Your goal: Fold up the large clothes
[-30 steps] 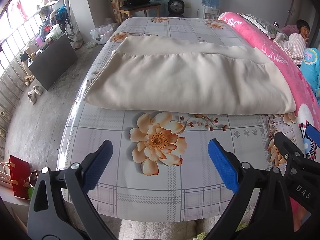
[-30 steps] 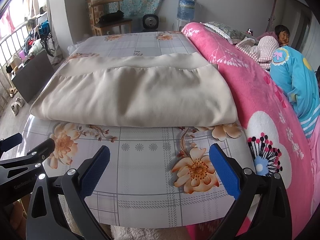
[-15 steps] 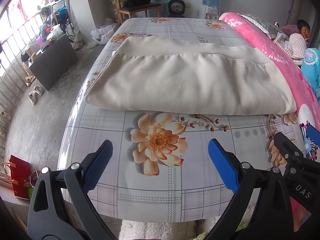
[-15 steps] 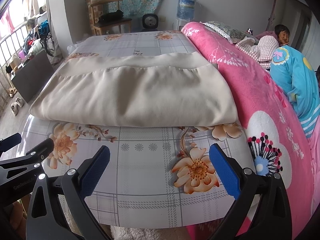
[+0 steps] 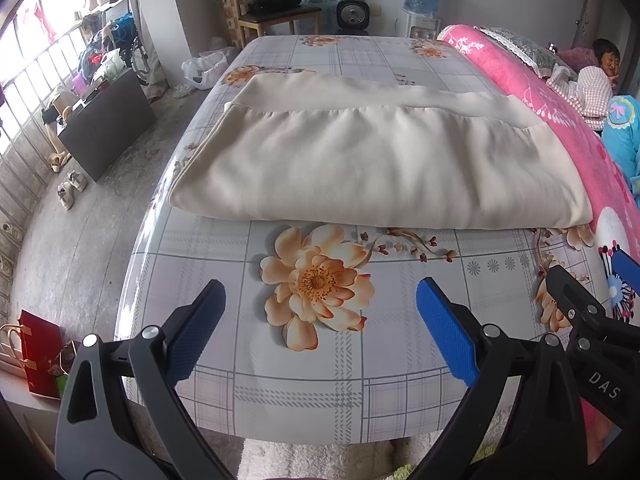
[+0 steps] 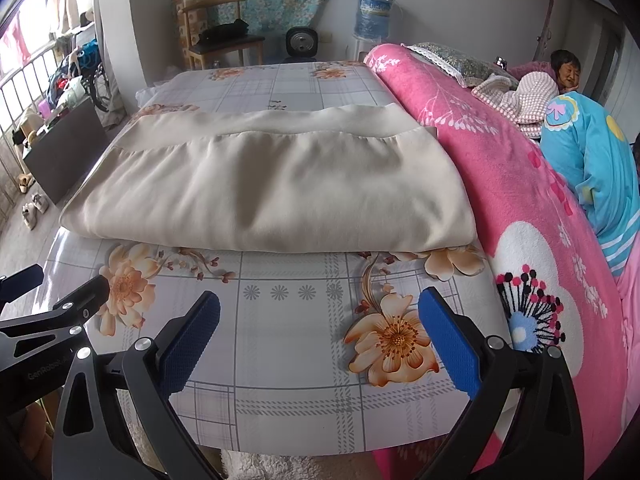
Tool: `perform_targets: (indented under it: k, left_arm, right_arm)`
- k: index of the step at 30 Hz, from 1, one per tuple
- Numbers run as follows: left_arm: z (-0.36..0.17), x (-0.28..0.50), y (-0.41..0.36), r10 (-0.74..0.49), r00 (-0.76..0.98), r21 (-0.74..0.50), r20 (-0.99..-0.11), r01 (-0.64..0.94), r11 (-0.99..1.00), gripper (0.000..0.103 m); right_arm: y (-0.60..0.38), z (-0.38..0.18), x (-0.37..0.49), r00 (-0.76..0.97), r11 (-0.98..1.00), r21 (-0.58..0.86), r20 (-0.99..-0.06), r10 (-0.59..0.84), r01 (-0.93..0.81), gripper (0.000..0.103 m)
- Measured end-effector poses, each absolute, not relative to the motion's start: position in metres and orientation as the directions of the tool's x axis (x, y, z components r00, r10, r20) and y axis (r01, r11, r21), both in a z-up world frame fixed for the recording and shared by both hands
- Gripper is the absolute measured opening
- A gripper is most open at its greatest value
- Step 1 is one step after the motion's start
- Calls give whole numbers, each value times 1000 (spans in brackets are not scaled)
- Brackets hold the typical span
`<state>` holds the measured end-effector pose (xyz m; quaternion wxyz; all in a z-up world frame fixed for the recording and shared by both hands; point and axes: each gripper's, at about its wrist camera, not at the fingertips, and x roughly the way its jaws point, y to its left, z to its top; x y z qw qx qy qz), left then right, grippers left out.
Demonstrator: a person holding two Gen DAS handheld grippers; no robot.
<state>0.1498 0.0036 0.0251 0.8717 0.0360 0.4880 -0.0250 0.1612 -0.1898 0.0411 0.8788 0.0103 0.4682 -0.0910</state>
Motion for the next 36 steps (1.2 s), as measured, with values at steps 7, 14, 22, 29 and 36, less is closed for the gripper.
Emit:
perform_targets:
  k: [7,14,22,29,36]
  left_arm:
    - [25,150,4,-8,524,39,-852,80,996,93]
    - [29,149,3,-7,530,40,-848,77,996,93]
    - [30,149,3,-7,532,39,-847,75,996,93]
    - [32,149,3,-5,533,40,-846,74,996,93]
    - [32,150,4,-5,530,39,-848,72,997,93]
  right_arm:
    - [-190,44,161,549,984,-72,-822,-152,165,97]
    - [-190,45,161,550,984,-73,-821,-153,165,97]
    - [-189,45,161,550,984,-74,-821,-154,165,97]
    - [-189,44,161,550,984,-73,-821,-153,165,97]
    - [-190,45,161,548,983,-73,-822,-154,166,97]
